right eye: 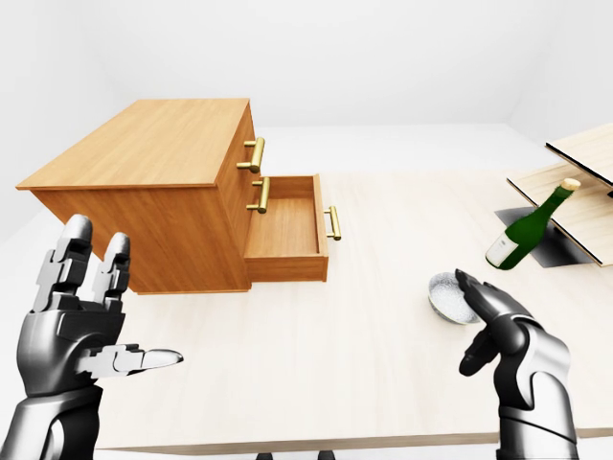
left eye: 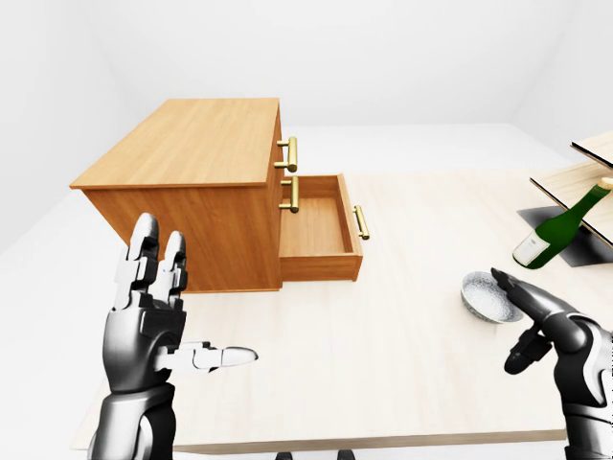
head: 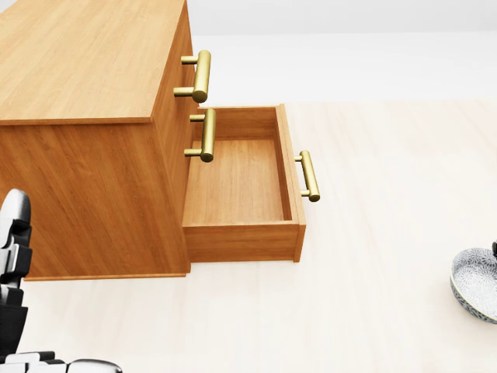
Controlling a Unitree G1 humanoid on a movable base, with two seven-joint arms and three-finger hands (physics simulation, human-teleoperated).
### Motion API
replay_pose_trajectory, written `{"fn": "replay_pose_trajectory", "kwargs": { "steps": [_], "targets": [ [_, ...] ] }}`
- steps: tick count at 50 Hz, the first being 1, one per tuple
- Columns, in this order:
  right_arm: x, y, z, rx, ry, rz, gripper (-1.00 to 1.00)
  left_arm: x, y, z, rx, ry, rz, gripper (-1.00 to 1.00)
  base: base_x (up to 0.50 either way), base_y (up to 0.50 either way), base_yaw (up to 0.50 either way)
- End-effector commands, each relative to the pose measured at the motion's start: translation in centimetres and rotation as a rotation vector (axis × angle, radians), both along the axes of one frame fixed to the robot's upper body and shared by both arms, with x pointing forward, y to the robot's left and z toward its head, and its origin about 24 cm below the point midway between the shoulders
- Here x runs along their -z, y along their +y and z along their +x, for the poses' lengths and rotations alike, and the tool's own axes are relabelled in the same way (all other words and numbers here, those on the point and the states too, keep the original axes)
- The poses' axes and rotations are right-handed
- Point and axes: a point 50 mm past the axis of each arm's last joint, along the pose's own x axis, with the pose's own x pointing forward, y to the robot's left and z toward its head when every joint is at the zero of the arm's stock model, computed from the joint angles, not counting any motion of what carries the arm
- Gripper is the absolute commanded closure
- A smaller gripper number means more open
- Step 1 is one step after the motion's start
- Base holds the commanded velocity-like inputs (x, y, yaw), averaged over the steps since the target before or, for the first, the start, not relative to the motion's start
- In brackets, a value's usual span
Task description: Put the bowl on top of the cabinet.
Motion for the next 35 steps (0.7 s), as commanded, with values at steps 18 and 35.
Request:
{"fn": "replay_pose_trajectory", "kwargs": {
  "steps": [18,35],
  "targets": [
    [1.5,0.3,1.3,-0.025,0.069,0.052,-1.0,0.0,0.0,0.0,0.001,0.002,0.0,-1.0,0.0,0.0,0.0],
    [2.8,0.5,1.4,-0.03,0.113,0.092,-1.0,0.1,0.0,0.1,0.002,0.005,0.0,-1.0,0.0,0.0,0.0]
  ]
}}
